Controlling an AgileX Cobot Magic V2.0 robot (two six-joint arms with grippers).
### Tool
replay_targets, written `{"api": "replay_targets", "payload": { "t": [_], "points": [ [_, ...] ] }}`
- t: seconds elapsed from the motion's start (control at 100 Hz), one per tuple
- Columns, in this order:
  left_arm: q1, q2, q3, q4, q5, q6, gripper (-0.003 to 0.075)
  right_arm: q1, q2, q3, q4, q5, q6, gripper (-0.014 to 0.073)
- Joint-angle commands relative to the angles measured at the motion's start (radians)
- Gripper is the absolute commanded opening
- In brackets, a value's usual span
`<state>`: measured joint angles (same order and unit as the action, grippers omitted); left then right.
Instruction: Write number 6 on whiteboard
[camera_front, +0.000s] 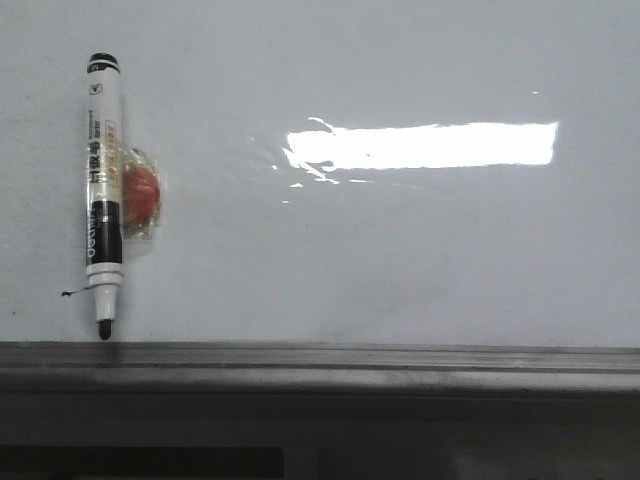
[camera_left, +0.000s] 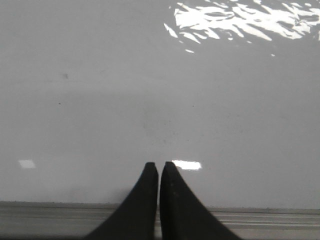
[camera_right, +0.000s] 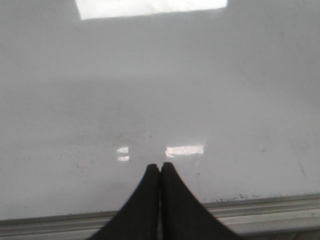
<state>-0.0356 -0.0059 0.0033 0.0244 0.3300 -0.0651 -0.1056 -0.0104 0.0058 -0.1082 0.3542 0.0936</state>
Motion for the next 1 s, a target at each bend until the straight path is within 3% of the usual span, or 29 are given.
{"api": "replay_targets", "payload": {
  "t": [0.0, 0.39, 0.99],
  "points": [
    [0.005, -0.031, 0.046, -0.007, -0.053, -0.009, -0.0019, -0.005, -0.019, 0.035, -0.017, -0.035, -0.008, -0.0053],
    [0.005, -0.031, 0.046, -0.007, -0.053, -0.009, -0.0019, 0.051, -0.019, 0.035, -0.017, -0.035, -0.008, -0.0053],
    [0.005, -0.031, 0.046, 0.021, -0.053, -0.009, -0.0019, 0.051, -0.019, 0.035, -0.017, -0.035, -0.008, -0.0053]
  ]
}}
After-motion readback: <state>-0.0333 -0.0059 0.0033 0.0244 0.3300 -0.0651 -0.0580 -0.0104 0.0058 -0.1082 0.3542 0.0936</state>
